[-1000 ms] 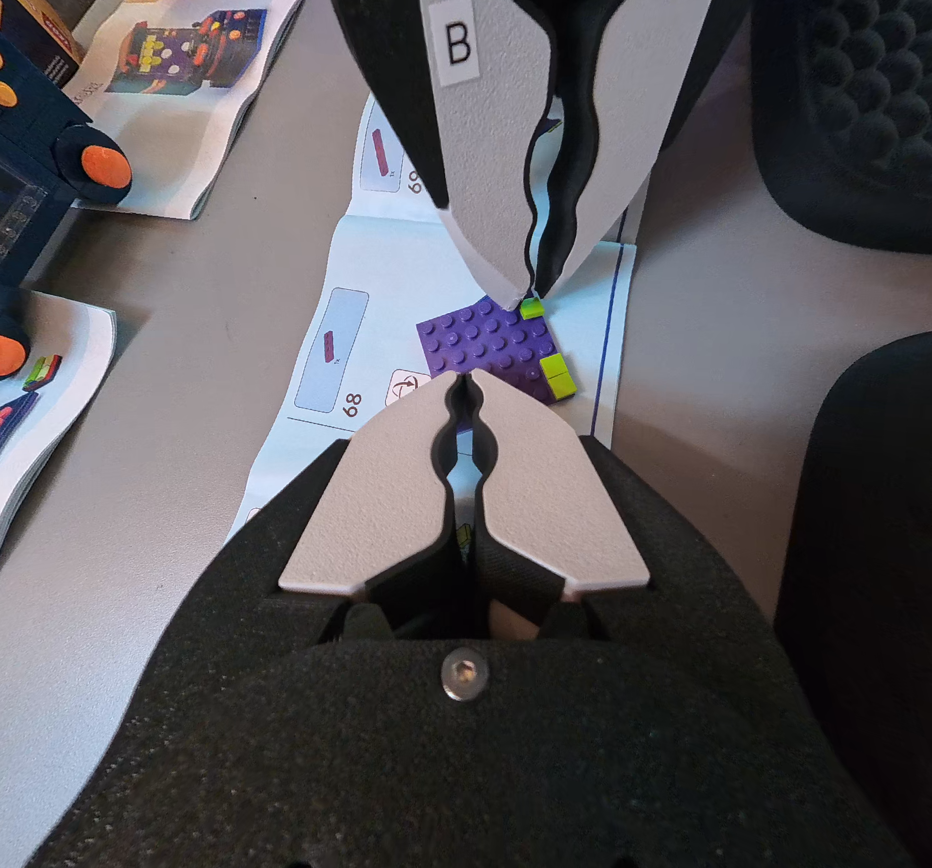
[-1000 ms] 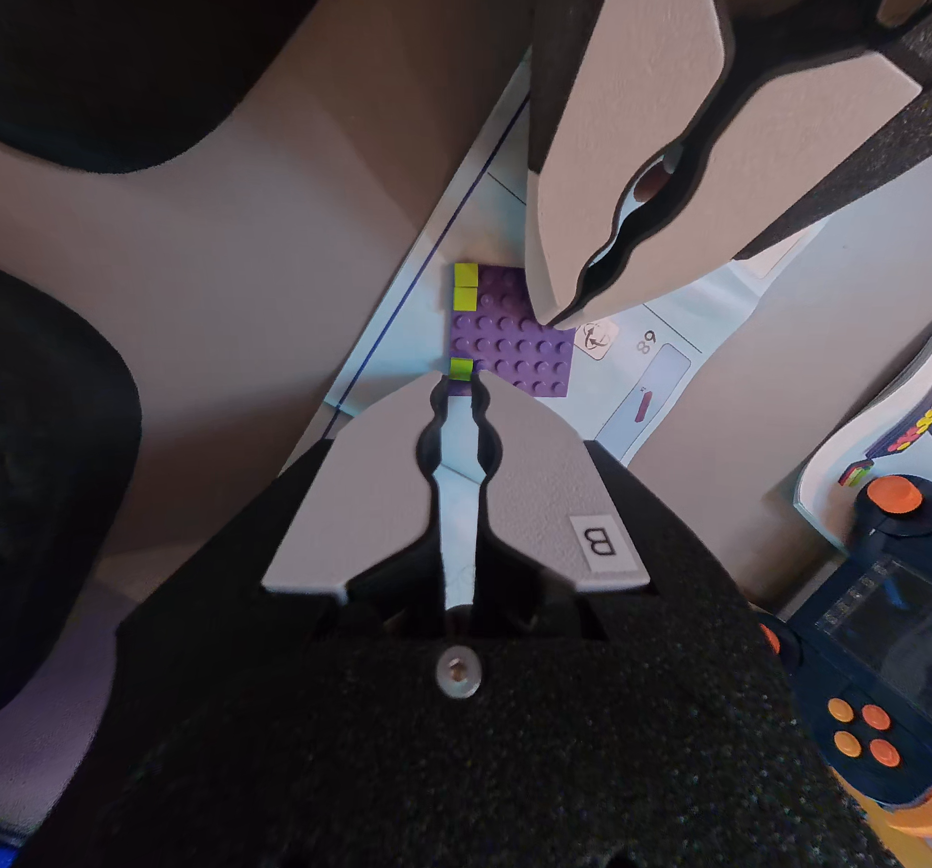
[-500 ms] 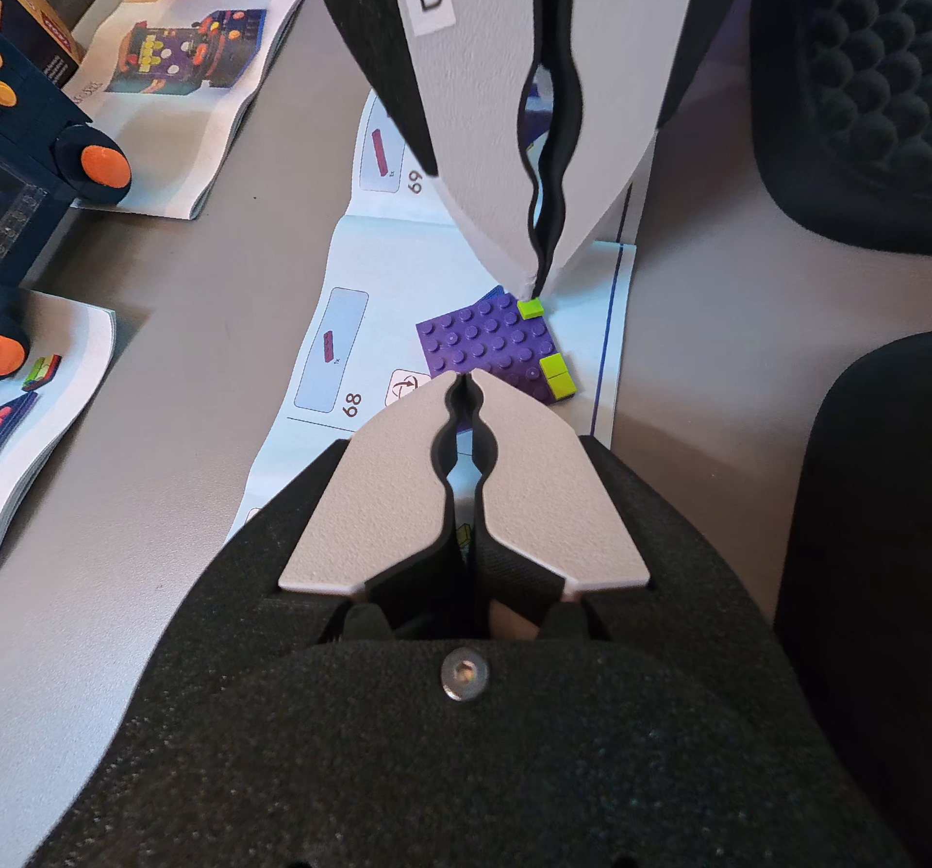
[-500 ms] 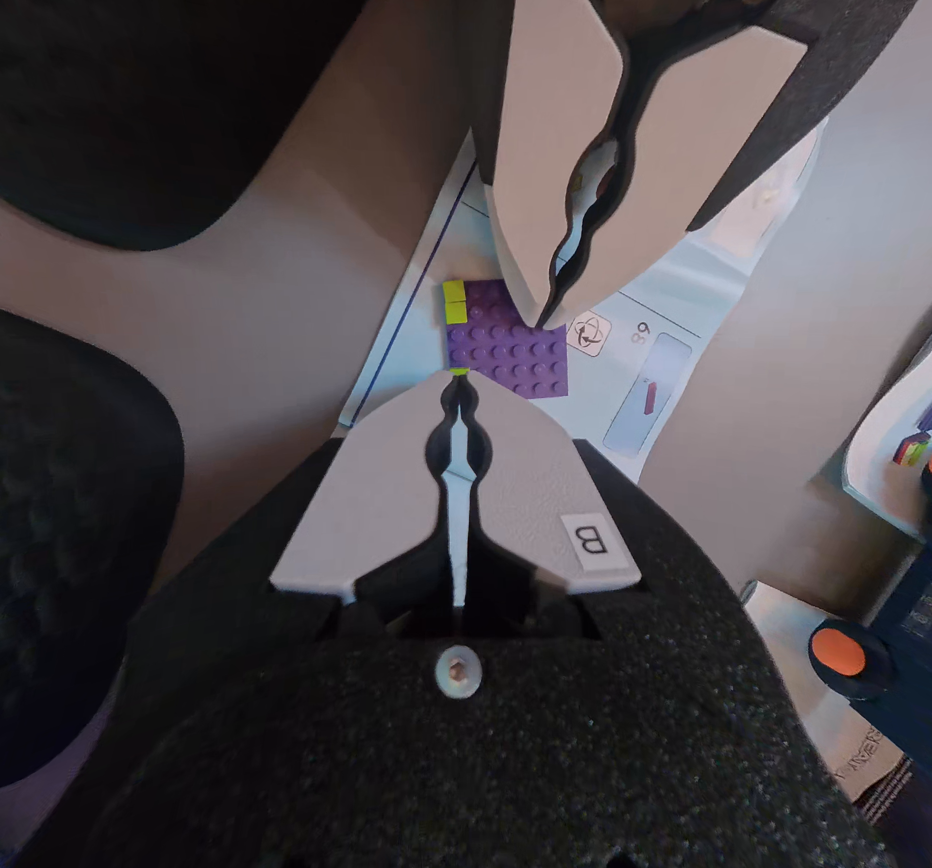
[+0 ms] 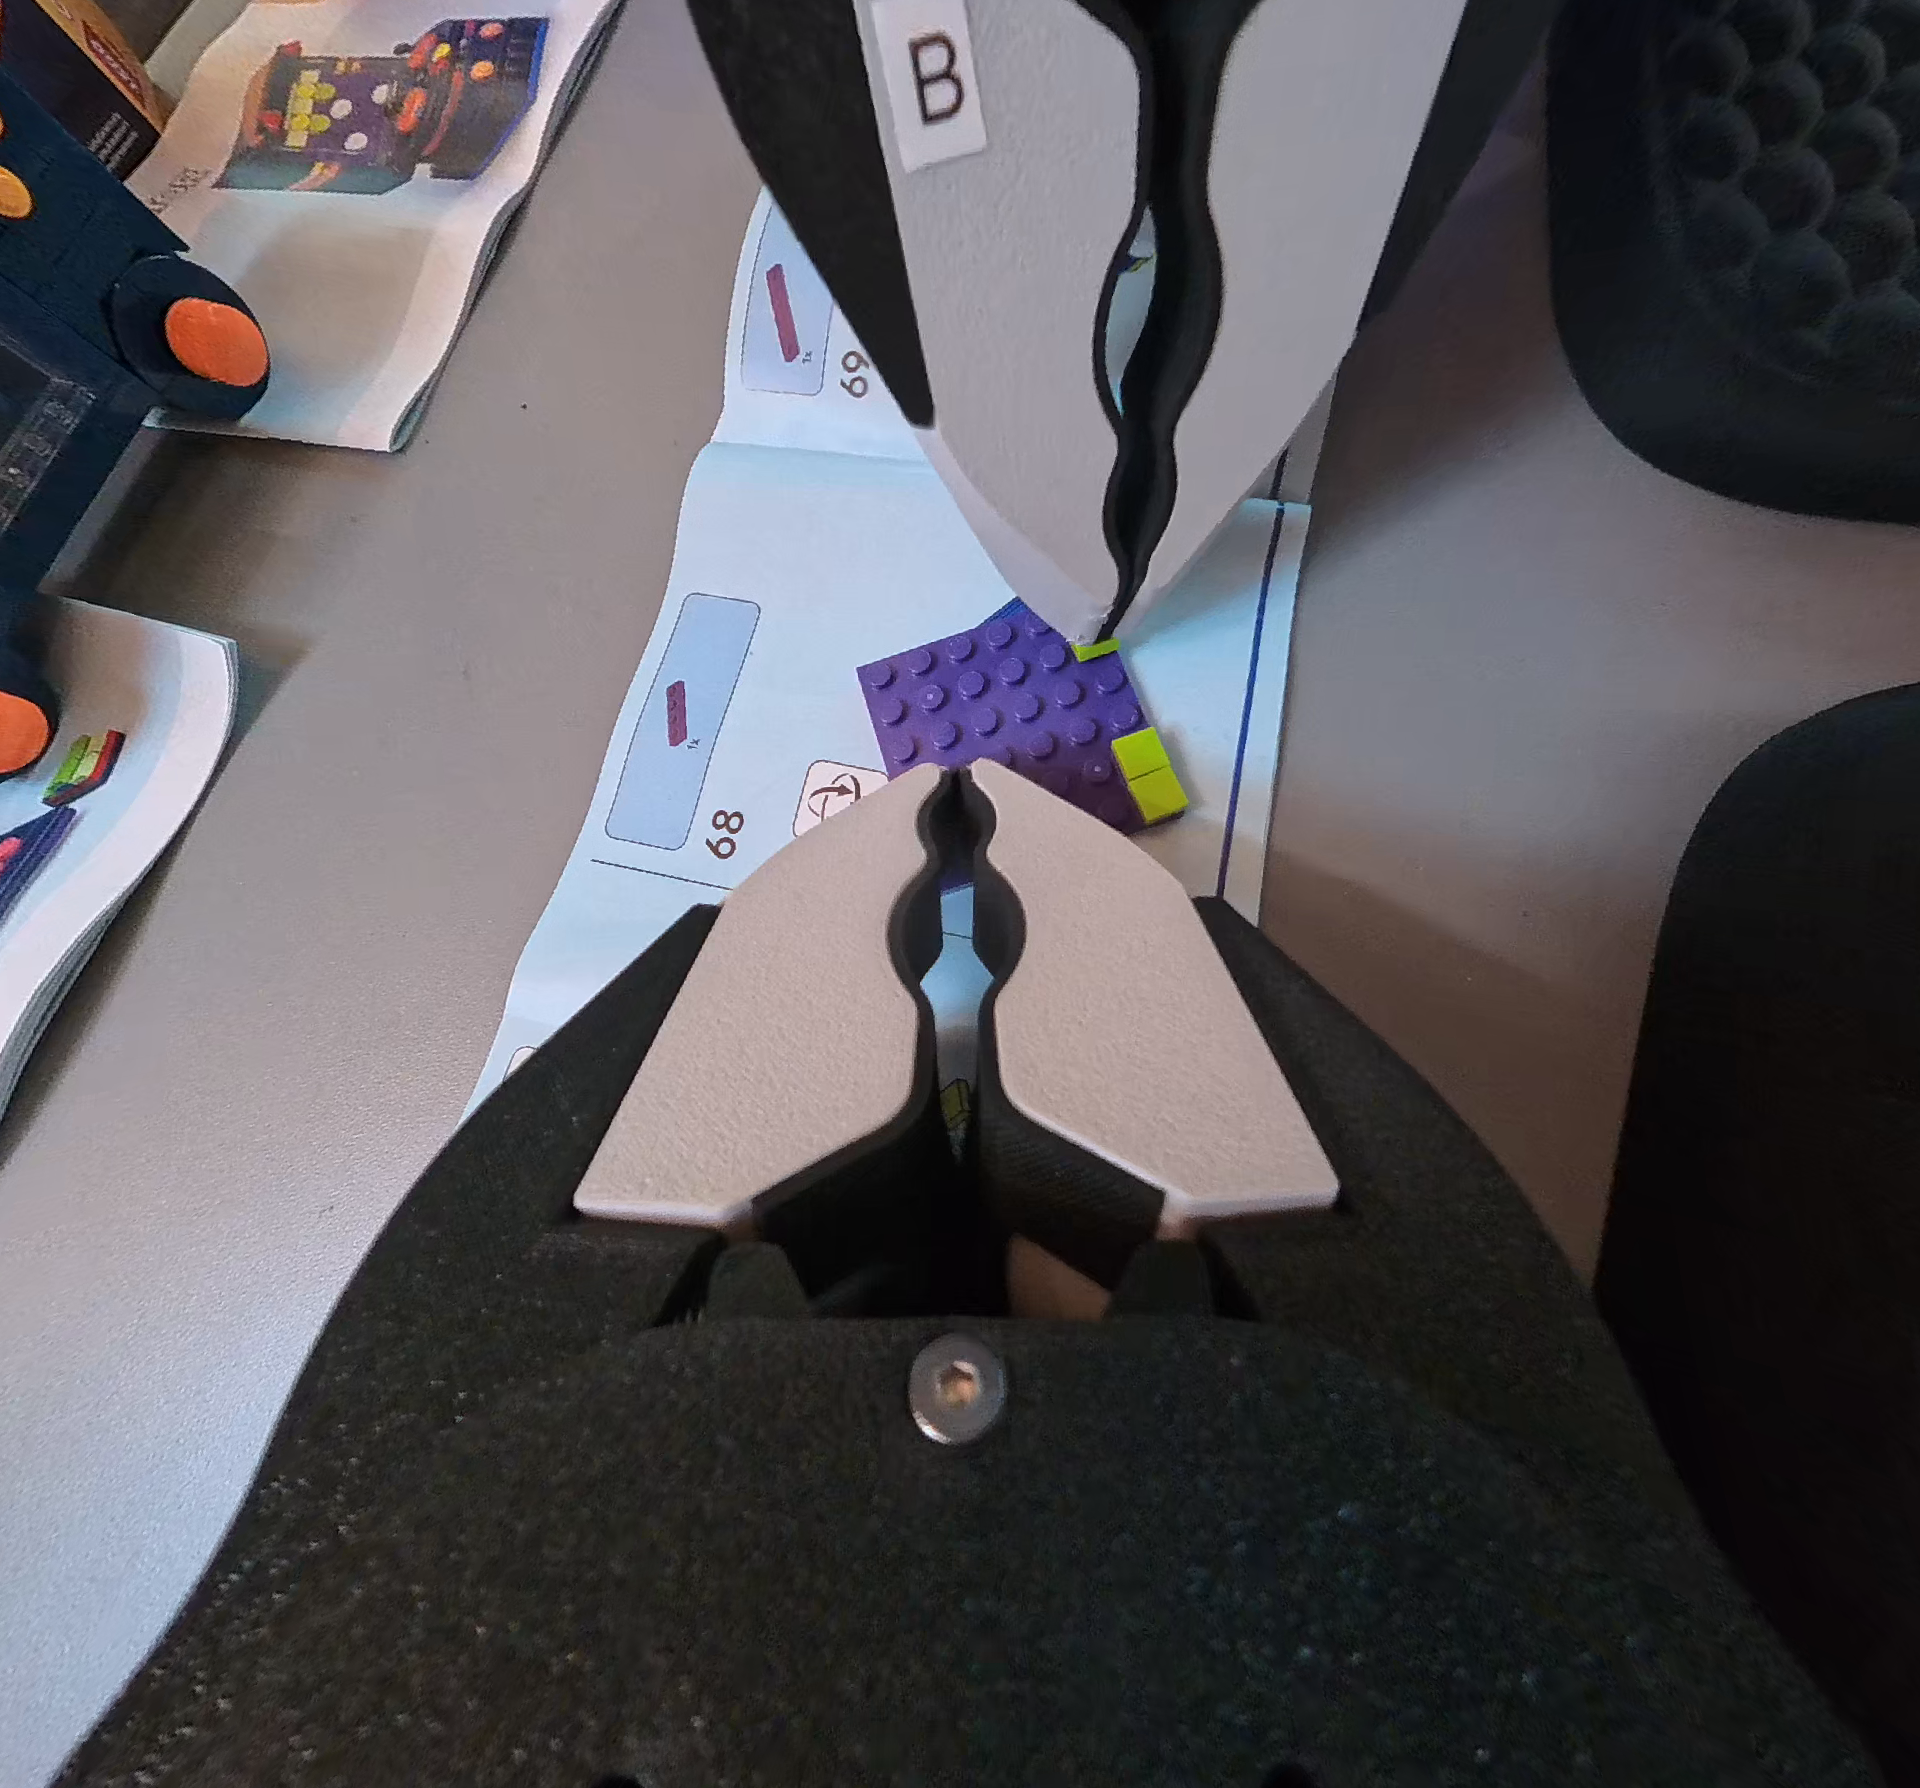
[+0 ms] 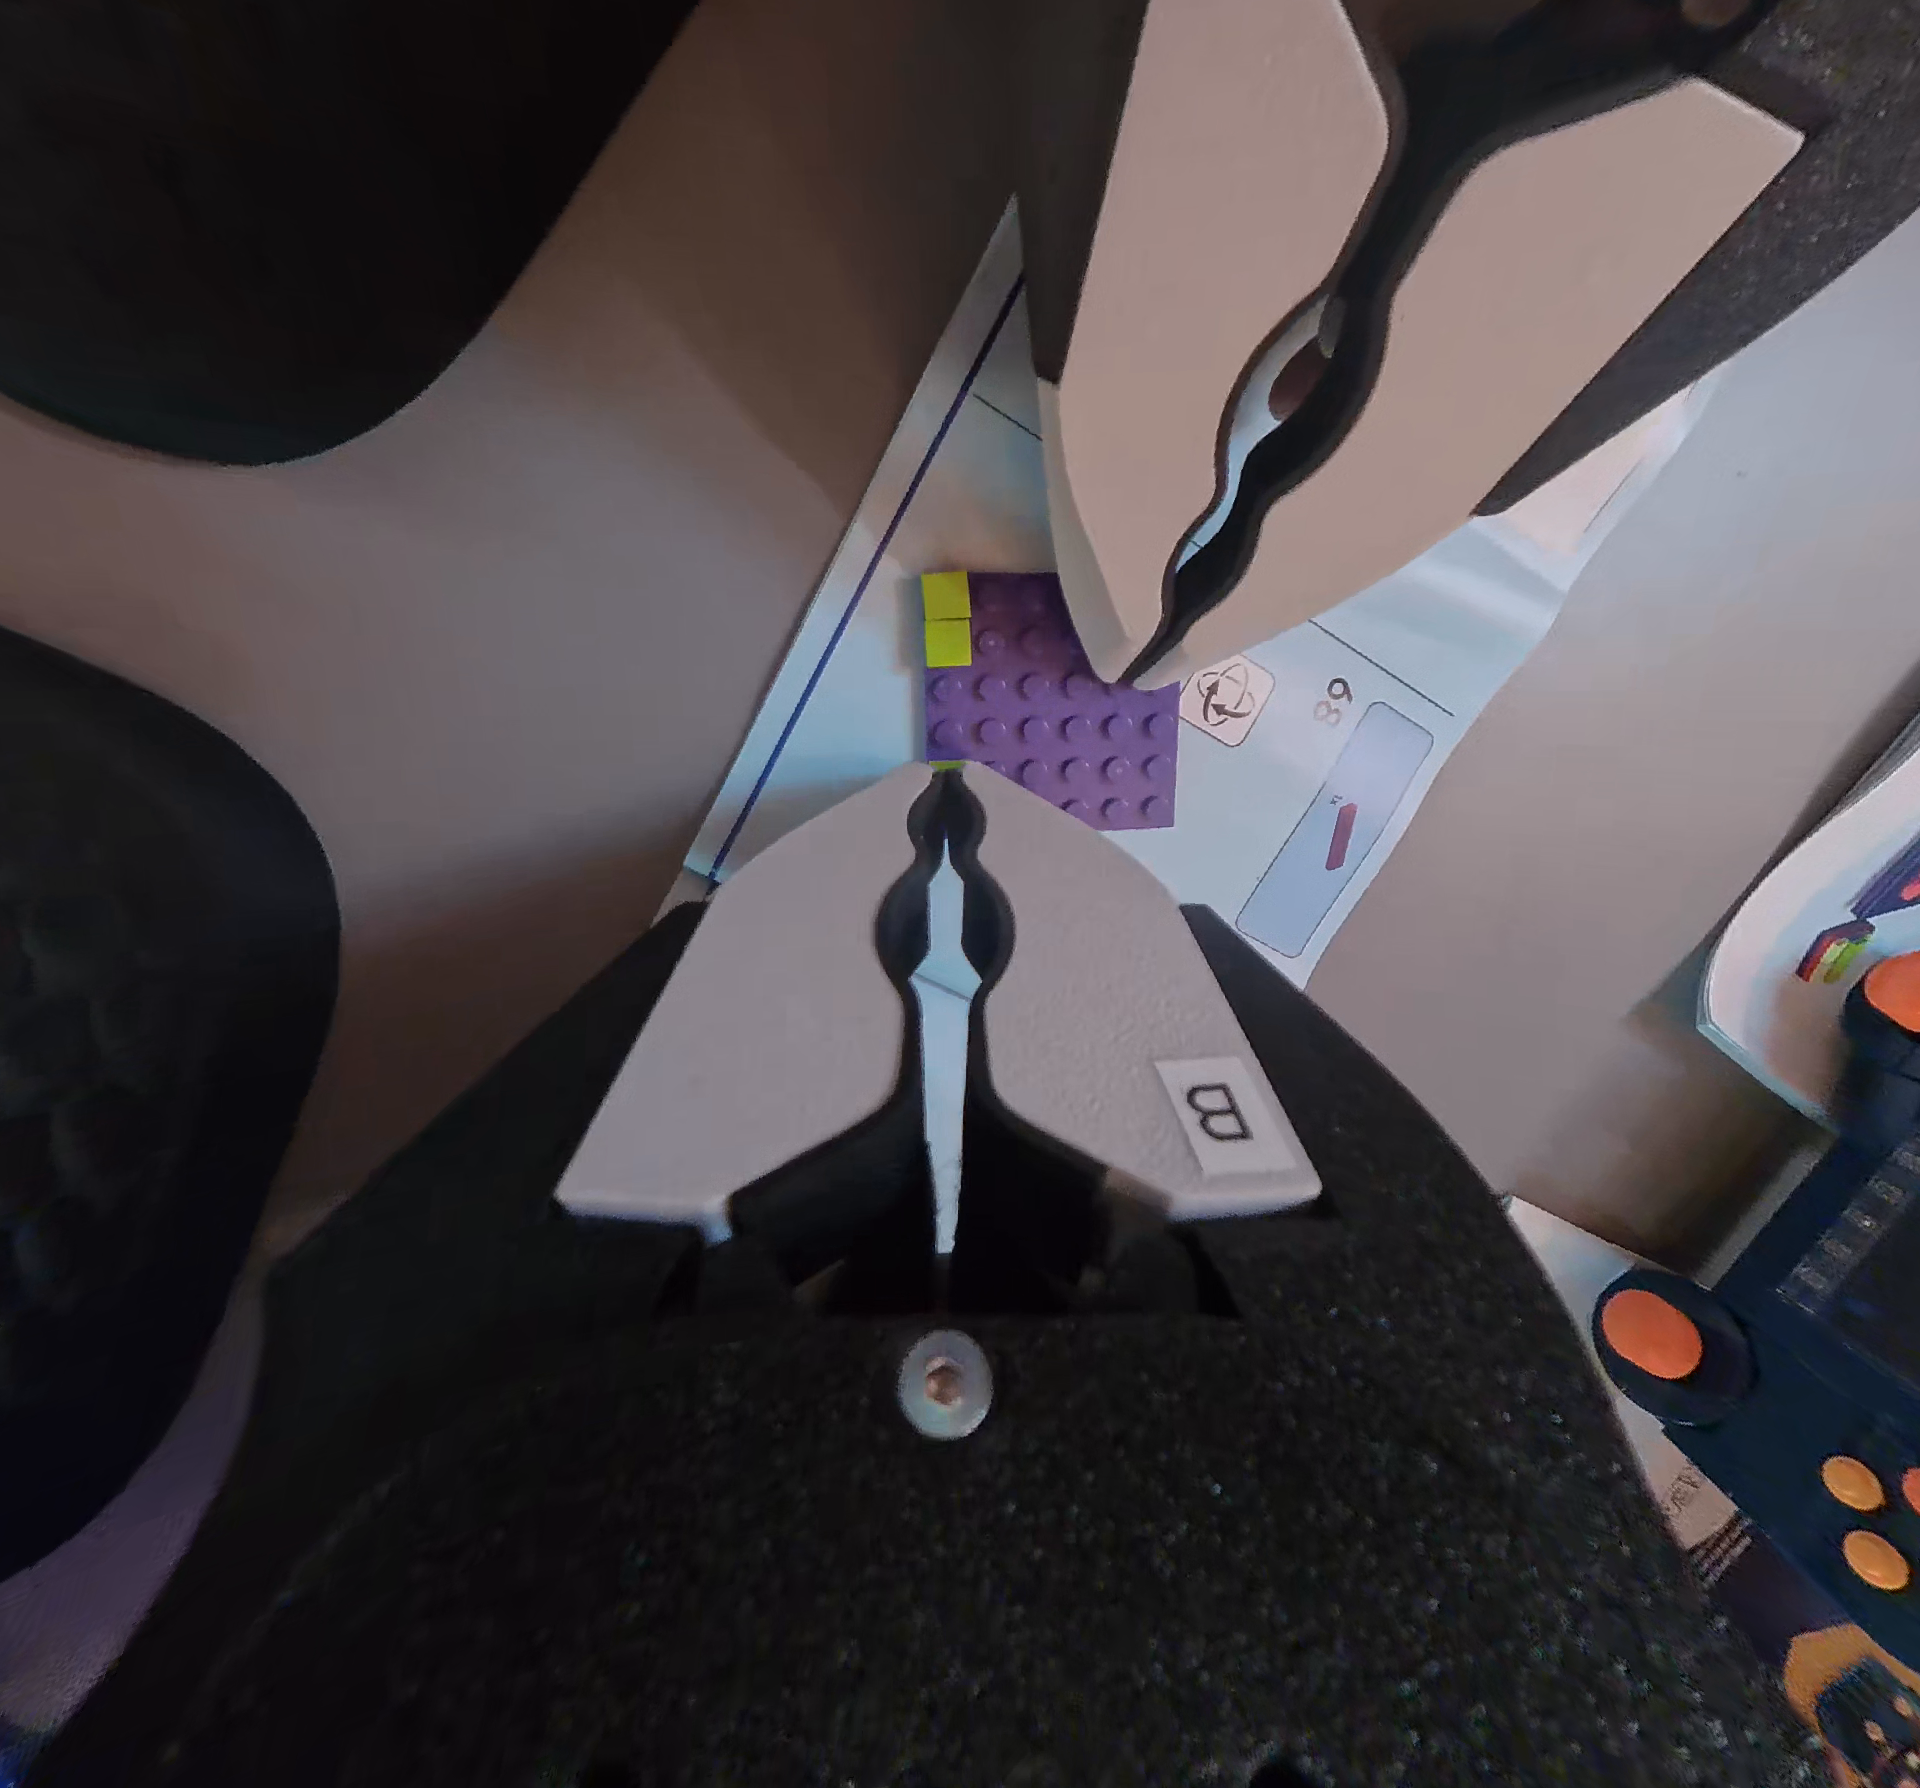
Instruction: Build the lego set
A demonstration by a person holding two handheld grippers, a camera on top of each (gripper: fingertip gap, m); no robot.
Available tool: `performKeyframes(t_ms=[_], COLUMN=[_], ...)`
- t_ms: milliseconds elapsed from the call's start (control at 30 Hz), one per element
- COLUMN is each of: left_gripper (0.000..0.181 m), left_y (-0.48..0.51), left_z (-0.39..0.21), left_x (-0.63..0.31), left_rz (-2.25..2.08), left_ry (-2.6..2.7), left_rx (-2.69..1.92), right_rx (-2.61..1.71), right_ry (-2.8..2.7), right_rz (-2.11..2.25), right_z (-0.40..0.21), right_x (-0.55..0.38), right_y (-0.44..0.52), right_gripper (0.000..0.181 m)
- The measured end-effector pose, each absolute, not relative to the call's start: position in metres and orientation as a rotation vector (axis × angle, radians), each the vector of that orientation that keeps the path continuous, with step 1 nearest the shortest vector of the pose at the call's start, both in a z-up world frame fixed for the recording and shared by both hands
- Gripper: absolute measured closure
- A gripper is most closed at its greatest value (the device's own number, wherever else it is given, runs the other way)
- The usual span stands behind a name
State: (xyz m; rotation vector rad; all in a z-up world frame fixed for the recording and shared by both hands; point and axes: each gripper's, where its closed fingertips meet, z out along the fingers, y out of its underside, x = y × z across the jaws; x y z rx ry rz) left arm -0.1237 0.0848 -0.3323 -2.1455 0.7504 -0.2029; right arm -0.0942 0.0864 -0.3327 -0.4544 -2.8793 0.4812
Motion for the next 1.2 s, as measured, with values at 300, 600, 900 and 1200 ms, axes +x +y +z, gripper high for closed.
performKeyframes(t_ms=[300, 600, 900, 1200], left_gripper=[0.181, 0.181, 0.181, 0.181], left_y=[0.085, 0.085, 0.084, 0.083], left_z=[-0.332, -0.332, -0.332, -0.332], left_x=[-0.124, -0.124, -0.124, -0.122], left_rz=[-0.2, -0.2, -0.211, -0.225], left_ry=[0.751, 0.751, 0.746, 0.755], left_rx=[-2.145, -2.144, -2.147, -2.145], right_rx=[-0.497, -0.497, -0.395, -0.616], right_ry=[-2.887, -2.915, -2.997, -2.841], right_rz=[0.401, 0.384, 0.191, 0.592], right_z=[-0.334, -0.333, -0.339, -0.31], right_x=[-0.093, -0.093, -0.086, -0.094], right_y=[0.088, 0.087, 0.074, 0.079], right_gripper=[0.181, 0.181, 0.181, 0.181])
